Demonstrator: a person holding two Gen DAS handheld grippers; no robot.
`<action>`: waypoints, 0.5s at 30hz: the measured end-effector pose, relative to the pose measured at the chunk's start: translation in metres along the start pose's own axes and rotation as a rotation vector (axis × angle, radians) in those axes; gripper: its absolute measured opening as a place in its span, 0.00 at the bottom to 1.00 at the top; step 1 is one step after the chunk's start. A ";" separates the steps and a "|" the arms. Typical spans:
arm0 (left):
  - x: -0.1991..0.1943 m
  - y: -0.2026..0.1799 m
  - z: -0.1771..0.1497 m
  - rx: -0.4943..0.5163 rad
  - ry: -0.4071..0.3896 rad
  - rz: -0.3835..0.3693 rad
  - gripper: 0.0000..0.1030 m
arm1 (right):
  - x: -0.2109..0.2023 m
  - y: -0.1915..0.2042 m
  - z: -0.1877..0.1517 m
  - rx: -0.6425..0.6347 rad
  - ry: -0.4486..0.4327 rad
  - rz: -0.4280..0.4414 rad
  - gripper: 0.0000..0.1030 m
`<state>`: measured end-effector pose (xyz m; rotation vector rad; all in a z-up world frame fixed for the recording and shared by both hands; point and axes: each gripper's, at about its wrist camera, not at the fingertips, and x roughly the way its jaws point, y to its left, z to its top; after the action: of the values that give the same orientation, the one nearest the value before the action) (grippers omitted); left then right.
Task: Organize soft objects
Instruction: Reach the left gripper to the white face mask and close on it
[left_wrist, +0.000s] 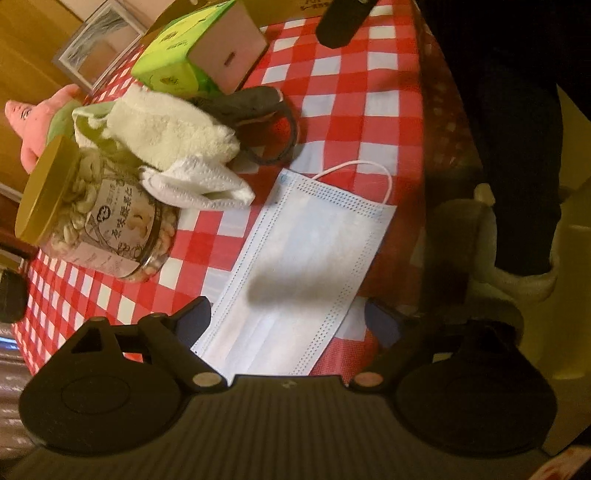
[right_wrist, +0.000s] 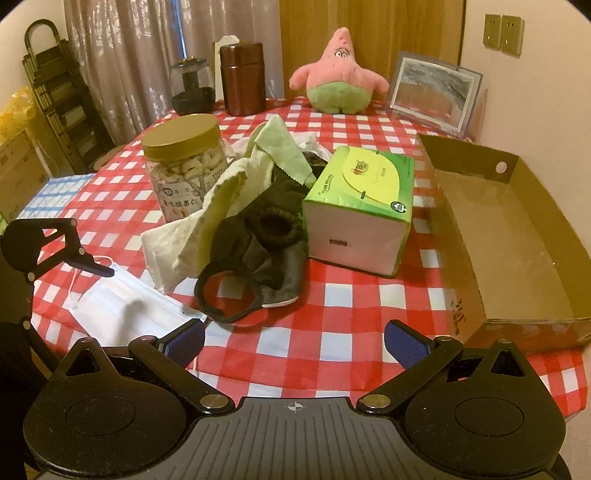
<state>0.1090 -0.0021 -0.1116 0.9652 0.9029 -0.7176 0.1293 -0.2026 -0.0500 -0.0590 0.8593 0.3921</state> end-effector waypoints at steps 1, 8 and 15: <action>0.001 0.002 -0.001 -0.015 -0.002 -0.002 0.87 | 0.002 0.000 0.000 -0.001 0.003 0.001 0.99; 0.004 0.021 -0.013 -0.098 -0.015 -0.019 0.86 | 0.015 0.002 0.000 0.002 0.025 0.009 0.99; 0.007 0.042 -0.019 -0.184 -0.034 0.006 0.77 | 0.020 0.004 0.002 0.006 0.031 0.008 0.99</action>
<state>0.1417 0.0312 -0.1077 0.7904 0.9192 -0.6324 0.1412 -0.1926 -0.0635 -0.0566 0.8912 0.3966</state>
